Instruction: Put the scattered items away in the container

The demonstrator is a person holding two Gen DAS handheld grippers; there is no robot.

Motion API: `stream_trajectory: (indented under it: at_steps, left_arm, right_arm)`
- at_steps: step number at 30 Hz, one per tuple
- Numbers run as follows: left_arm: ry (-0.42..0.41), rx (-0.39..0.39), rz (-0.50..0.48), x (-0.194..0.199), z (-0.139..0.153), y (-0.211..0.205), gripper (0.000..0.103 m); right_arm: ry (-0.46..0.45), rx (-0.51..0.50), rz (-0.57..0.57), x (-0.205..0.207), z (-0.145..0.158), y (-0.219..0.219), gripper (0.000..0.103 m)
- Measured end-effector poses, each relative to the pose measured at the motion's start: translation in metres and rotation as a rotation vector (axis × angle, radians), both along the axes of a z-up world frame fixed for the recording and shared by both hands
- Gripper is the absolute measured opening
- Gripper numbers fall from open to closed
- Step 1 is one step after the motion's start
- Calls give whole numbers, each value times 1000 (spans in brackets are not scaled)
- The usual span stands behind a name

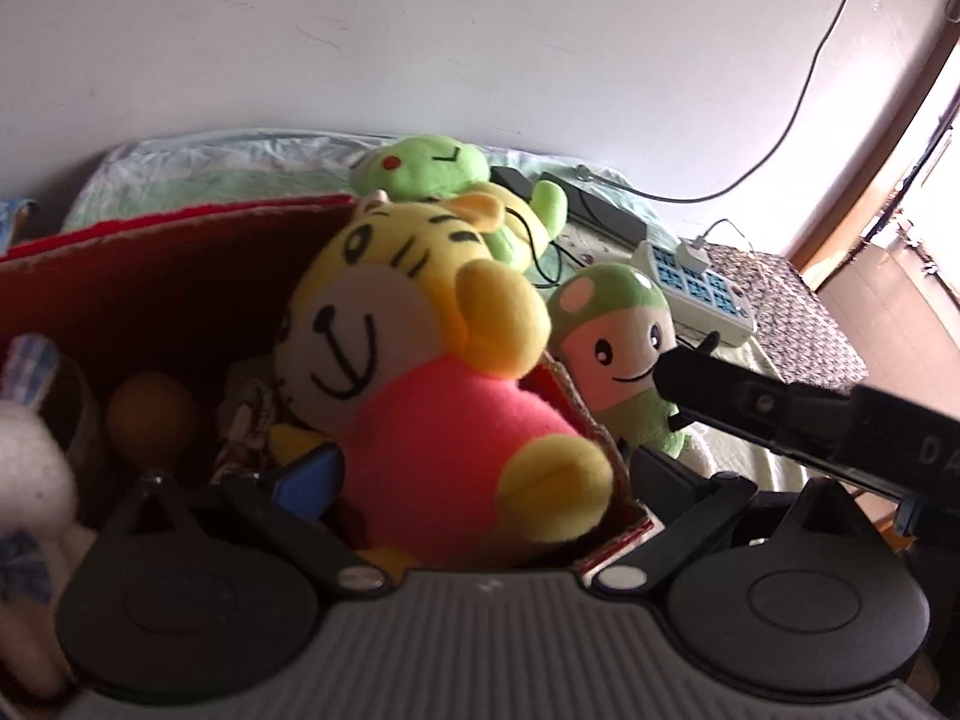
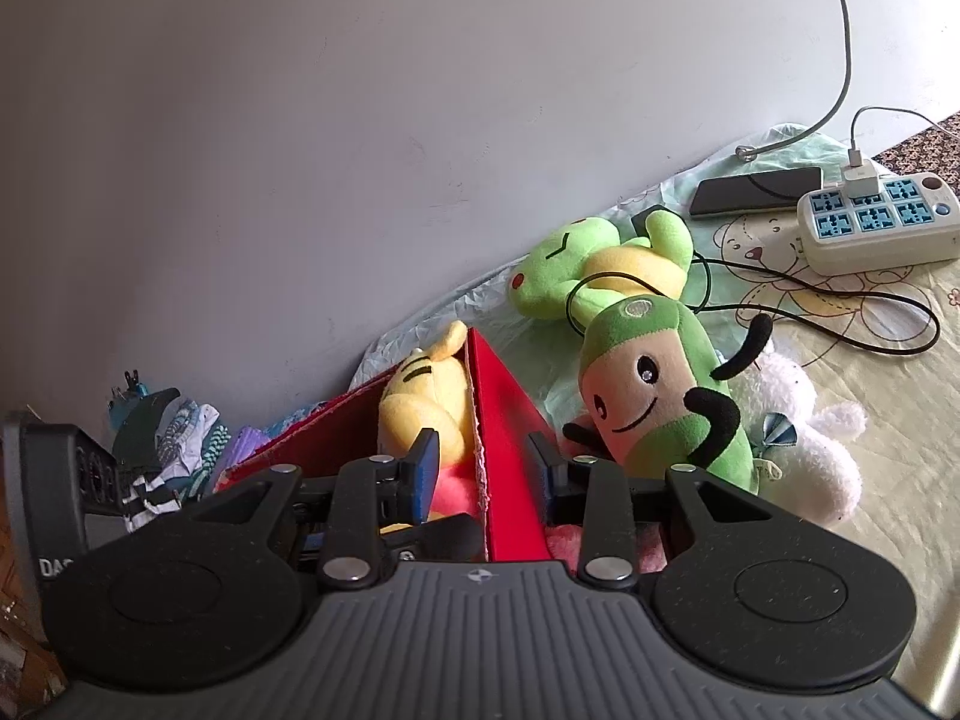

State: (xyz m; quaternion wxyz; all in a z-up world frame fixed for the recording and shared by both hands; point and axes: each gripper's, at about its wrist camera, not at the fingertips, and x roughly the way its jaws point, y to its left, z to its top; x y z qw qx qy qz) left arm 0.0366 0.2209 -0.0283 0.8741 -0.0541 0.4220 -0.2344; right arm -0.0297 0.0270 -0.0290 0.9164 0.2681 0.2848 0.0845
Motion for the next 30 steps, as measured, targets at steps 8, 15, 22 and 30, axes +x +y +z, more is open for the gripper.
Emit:
stream_trajectory:
  at_steps: [8,15,22,30]
  left_arm:
    - [-57,135,99,-25,18,-4,101]
    - [-81,234,206,-45,25,-6,102]
    - [-81,324,278,-59,28,-19,102]
    - [-60,367,339,-61,27,-42,102]
  right_arm:
    - [-3,-25,38,-5,4,4,35]
    - [12,-61,51,-8,4,7,38]
    - [18,-90,87,-12,3,0,39]
    - [33,-109,113,-14,7,-22,42]
